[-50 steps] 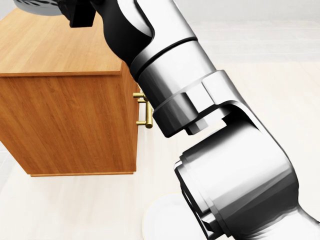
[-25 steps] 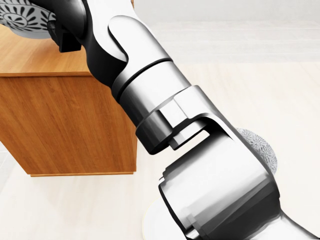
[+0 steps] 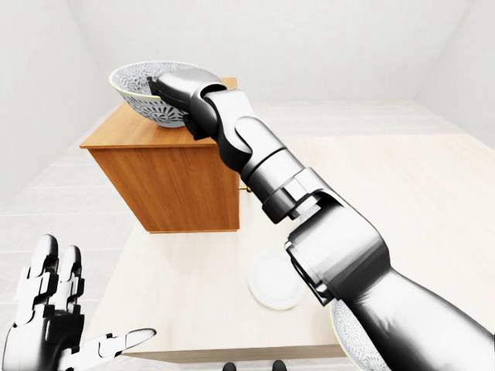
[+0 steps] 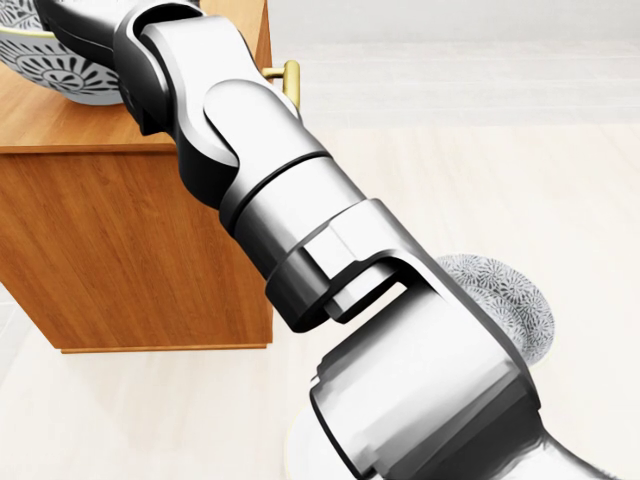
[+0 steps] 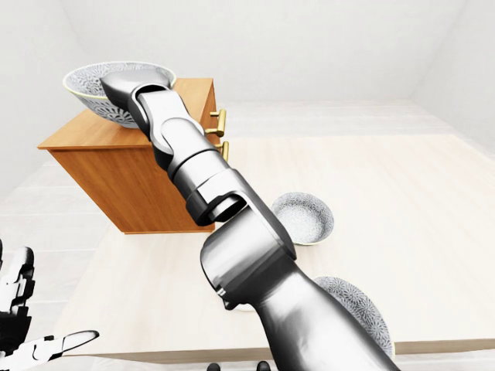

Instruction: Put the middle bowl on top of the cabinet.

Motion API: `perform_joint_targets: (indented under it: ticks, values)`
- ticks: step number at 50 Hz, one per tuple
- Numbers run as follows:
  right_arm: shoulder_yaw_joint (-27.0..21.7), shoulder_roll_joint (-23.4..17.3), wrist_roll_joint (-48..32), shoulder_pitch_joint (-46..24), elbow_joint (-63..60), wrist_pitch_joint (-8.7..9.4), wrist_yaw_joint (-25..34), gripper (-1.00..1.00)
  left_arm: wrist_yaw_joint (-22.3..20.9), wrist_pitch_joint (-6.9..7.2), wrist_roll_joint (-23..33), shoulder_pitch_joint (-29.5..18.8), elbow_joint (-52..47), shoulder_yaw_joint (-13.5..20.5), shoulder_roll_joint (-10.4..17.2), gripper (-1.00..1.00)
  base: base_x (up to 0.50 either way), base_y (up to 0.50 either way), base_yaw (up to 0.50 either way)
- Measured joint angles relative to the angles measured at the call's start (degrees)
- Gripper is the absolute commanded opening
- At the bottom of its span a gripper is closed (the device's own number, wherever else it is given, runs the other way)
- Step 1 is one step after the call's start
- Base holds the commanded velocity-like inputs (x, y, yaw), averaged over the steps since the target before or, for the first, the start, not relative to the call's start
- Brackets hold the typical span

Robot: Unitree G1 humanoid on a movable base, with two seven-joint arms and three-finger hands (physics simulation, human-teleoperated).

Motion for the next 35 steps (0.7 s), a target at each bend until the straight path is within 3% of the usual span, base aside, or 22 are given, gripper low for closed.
perform_joint_targets:
  ticks: [21,24,27,30,33,34,35]
  values:
    - [-1.82,0.75,-3.49,0.37,0.69,-0.01,-1.99,-0.96,-0.40,0.00,0.72,-1.64,2.71,0.73,0.26,1.00,0.00,0.00,0.00]
    - [-1.99,0.62,-3.48,0.16,0.68,0.02,-2.50,-0.61,-0.32,0.00,0.93,-1.79,3.16,0.61,0.35,1.00,0.00,0.00,0.00]
    - [-2.16,0.44,-3.71,-0.10,0.64,0.02,-3.15,-0.47,-0.20,0.00,1.12,-1.91,3.58,0.48,0.47,1.00,0.00,0.00,0.00]
    - [-2.41,0.28,-3.79,-0.34,0.53,0.02,-3.63,-0.14,-0.02,0.00,1.35,-2.06,4.00,0.32,0.62,1.00,0.00,0.00,0.00]
    - [-2.31,0.09,-4.02,-0.27,0.82,0.02,-3.70,-0.01,0.22,0.00,1.66,-2.21,4.38,0.09,0.77,1.00,0.00,0.00,0.00]
    - [-2.30,0.03,-4.08,-0.23,0.91,0.02,-3.75,0.26,0.30,0.00,1.74,-2.25,4.47,0.02,0.83,1.00,0.00,0.00,0.00]
    - [-2.30,-0.02,-4.11,-0.19,1.00,0.02,-3.83,0.84,0.39,0.00,1.80,-2.28,4.54,-0.05,0.89,1.00,0.00,0.00,0.00]
